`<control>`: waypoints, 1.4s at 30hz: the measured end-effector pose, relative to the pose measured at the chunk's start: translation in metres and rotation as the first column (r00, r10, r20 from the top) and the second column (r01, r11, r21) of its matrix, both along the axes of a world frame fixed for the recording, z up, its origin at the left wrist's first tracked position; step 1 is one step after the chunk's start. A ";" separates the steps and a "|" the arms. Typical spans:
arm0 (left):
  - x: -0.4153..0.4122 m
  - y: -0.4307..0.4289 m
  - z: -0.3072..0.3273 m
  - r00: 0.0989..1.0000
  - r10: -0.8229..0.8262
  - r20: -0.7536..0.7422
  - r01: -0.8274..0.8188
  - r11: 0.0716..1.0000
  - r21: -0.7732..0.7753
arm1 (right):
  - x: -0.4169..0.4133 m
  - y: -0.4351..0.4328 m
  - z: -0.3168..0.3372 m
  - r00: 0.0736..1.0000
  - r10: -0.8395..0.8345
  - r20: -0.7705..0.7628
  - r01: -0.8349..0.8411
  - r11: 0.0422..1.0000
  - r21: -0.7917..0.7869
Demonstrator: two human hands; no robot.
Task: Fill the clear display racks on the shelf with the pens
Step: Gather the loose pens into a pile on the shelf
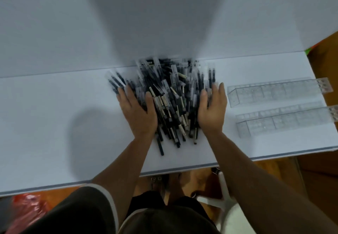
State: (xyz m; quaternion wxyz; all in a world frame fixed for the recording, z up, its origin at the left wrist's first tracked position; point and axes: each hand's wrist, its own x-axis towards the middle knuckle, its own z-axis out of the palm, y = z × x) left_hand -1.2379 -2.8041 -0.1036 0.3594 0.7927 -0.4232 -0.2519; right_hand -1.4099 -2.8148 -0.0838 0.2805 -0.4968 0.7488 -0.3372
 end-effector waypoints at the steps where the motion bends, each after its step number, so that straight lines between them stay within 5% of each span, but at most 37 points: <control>1: 0.005 -0.005 -0.001 1.000 0.002 0.012 -0.002 1.000 0.009 | -0.005 -0.011 -0.002 1.000 -0.009 -0.012 0.009 0.999 0.033; 5: 0.007 -0.018 -0.005 0.998 -0.055 0.042 0.055 0.998 0.014 | -0.004 -0.033 -0.013 0.996 0.058 -0.065 -0.049 0.990 0.135; 12: -0.001 -0.024 -0.005 0.998 -0.059 0.006 0.059 0.998 0.013 | 0.022 -0.034 -0.014 0.986 0.164 0.025 -0.166 0.983 0.075; 31: 0.003 -0.016 -0.001 0.993 -0.118 0.021 0.118 0.993 0.019 | 0.011 -0.013 -0.005 0.984 0.172 0.052 -0.176 0.980 0.093; 42: 0.011 -0.002 0.006 0.980 -0.199 0.023 0.196 0.976 0.095 | -0.002 0.017 0.008 0.966 0.251 -0.055 -0.243 0.962 0.126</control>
